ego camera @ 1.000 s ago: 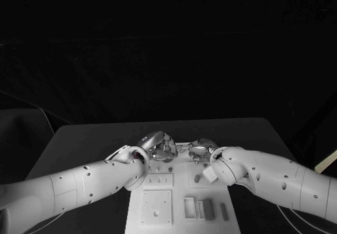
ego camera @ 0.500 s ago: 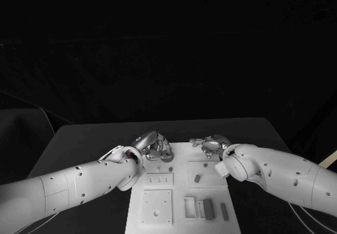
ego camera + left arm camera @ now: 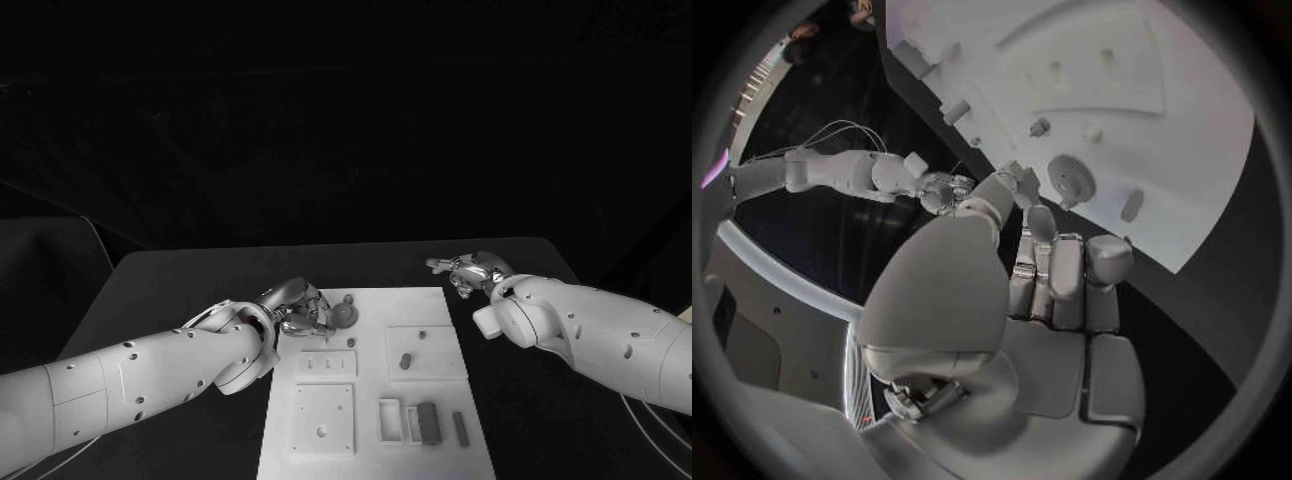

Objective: Assemble the parts on the task board

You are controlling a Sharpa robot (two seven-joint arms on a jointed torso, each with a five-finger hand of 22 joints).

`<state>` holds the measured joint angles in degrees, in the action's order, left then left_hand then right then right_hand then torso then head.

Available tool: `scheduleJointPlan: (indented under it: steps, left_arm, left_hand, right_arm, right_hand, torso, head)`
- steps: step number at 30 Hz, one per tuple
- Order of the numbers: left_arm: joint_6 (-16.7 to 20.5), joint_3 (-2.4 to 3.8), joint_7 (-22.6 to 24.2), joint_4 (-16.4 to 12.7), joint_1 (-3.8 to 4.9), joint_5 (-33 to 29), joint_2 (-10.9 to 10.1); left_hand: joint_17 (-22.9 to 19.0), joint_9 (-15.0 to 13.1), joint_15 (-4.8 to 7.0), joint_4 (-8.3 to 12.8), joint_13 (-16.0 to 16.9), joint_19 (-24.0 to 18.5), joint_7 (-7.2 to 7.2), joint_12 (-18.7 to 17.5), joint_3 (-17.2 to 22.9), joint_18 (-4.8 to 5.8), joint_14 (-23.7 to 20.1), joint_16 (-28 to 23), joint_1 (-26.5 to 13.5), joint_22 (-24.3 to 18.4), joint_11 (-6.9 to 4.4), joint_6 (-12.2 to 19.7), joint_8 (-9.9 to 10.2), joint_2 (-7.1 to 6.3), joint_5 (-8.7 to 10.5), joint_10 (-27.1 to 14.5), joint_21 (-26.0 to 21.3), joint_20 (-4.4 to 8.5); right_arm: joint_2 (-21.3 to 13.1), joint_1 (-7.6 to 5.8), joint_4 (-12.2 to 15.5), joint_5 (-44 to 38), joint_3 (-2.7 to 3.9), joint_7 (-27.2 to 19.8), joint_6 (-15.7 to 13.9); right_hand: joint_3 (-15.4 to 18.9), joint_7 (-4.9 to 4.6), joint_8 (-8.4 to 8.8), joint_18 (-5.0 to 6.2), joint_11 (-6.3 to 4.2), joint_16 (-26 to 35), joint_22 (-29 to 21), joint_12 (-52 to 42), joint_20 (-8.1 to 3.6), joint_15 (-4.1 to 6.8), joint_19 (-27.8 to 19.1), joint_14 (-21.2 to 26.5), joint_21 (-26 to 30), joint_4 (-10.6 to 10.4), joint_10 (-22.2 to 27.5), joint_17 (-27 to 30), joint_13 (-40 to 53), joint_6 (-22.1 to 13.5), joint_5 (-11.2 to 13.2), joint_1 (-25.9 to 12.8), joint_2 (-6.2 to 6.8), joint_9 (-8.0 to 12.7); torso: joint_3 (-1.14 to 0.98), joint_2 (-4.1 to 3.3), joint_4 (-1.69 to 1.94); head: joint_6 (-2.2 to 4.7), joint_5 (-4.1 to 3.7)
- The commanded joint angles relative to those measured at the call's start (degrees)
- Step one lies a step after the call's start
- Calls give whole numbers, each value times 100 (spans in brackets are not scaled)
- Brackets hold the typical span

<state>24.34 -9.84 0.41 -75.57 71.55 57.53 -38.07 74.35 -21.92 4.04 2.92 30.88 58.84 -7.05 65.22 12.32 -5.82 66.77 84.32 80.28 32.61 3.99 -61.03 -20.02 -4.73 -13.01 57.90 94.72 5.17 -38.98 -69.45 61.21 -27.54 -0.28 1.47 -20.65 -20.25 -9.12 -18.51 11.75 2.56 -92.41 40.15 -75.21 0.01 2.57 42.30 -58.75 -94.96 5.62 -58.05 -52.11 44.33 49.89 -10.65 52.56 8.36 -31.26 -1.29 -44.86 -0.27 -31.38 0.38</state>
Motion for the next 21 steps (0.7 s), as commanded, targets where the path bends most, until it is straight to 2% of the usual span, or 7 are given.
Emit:
scheduleJointPlan:
  steps: [1,6,9,10,13,17,21]
  left_arm:
    - [-315,-20,-260,-146,5,-92,-67]
    - [-469,-116,-340,-303,8,212,-169]
    - [-492,-233,-409,-407,11,498,-227]
    - [-494,-249,-425,-426,11,535,-233]
    - [-438,-366,-470,-538,12,887,-277]
    - [-327,-381,-550,-609,11,1296,-291]
    - [-269,-380,-580,-609,10,1439,-276]
  left_hand:
    - [-6,-68,2,-32,-7,-14,-94,-19,25,-544,-27,22,-100,6,-13,-152,-25,16,25,34,150,-14]
    - [-10,-69,1,-28,-9,-18,-92,-20,17,-544,-30,26,-111,7,-14,-158,-27,-1,42,44,152,-14]
    - [-24,-75,-3,-30,-20,-32,-87,-26,-42,-543,-40,40,-200,12,-21,-189,-35,-70,74,84,163,-17]
    - [-24,-75,-3,-30,-20,-32,-87,-26,-43,-543,-40,40,-202,12,-21,-190,-35,-71,74,85,163,-17]
    - [-26,-76,-3,-30,-21,-33,-86,-26,-49,-543,-41,41,-211,12,-22,-193,-36,-76,75,90,164,-18]
    - [-27,-76,-3,-29,-22,-34,-86,-26,-54,-543,-41,43,-217,13,-23,-197,-37,-83,77,95,166,-18]
    - [-29,-77,-3,-22,-23,-34,-84,-26,-59,-544,-40,46,-217,14,-26,-201,-38,-94,83,102,168,-17]
  right_arm:
    - [-27,-4,-101,-213,2,-258,108]
    - [-55,-5,-202,-280,2,-279,112]
    - [-63,-5,-208,-316,2,-291,119]
    - [-65,-5,-208,-322,2,-290,120]
    - [-65,-5,-199,-355,2,-292,129]
    - [-71,-5,-189,-388,2,-282,132]
    - [-68,-5,-189,-423,2,-274,137]
  right_hand:
    - [22,0,-37,102,-10,31,10,28,3,16,41,26,-765,16,10,4,-7,45,-2,14,-69,-8]
    - [23,1,-43,105,-12,30,11,27,1,17,46,24,-768,24,5,4,-9,55,-3,21,-75,-9]
    - [23,2,-47,107,-14,29,13,27,0,18,49,22,-771,29,2,4,-10,62,-4,28,-82,-11]
    - [23,2,-47,107,-14,29,13,26,0,18,50,22,-771,30,1,4,-10,63,-4,29,-83,-11]
    - [23,3,-49,108,-14,29,13,26,0,18,51,21,-772,32,0,4,-11,65,-4,31,-84,-11]
    - [23,3,-51,109,-15,29,14,26,-1,18,53,20,-773,35,-2,4,-11,70,-4,34,-88,-12]
    - [23,4,-54,111,-16,29,15,26,-2,19,56,18,-775,39,-5,4,-13,75,-4,39,-94,-13]
  torso:
    - [2,-8,10]
    - [7,-8,-1]
    - [0,-8,-3]
    - [1,-7,-2]
    - [-4,-5,5]
    - [-6,-2,10]
    - [-3,-3,-4]
  head:
    - [-72,19]
    - [-193,18]
    - [-259,25]
    - [-273,32]
    - [-305,48]
    - [-331,49]
    - [-351,53]
